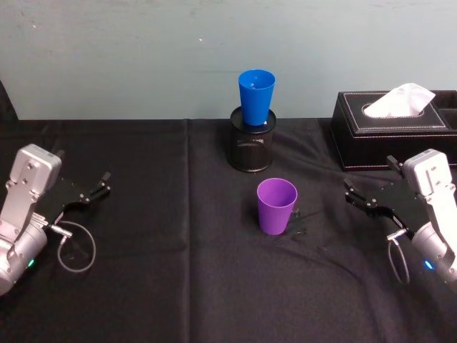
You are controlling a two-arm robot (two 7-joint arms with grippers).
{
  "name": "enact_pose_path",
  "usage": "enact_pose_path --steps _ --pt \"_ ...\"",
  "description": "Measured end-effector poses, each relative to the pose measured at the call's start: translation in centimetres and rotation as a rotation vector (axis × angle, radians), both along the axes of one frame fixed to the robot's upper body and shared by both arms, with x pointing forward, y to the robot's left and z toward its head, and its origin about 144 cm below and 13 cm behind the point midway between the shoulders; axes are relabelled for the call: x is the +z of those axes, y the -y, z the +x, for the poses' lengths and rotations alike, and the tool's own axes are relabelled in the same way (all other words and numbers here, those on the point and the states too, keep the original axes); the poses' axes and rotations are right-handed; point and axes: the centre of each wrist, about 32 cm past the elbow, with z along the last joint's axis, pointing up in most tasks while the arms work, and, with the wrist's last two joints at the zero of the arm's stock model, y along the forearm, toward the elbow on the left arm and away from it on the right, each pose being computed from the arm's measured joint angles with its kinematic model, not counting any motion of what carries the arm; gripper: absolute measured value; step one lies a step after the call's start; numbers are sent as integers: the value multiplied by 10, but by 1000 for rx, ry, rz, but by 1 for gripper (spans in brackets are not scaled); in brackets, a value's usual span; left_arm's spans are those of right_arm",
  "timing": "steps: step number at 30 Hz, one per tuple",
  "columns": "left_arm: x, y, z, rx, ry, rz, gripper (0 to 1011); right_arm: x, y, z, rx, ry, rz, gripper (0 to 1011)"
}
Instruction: Pick up one cup with a gripper and tap it against the other cup.
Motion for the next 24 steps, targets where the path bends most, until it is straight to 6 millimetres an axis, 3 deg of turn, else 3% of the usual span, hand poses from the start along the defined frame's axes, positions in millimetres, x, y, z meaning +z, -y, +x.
enact_pose_path --steps 24 --pt "0 0 0 0 0 0 1000 0 0 0 0 0 0 1000"
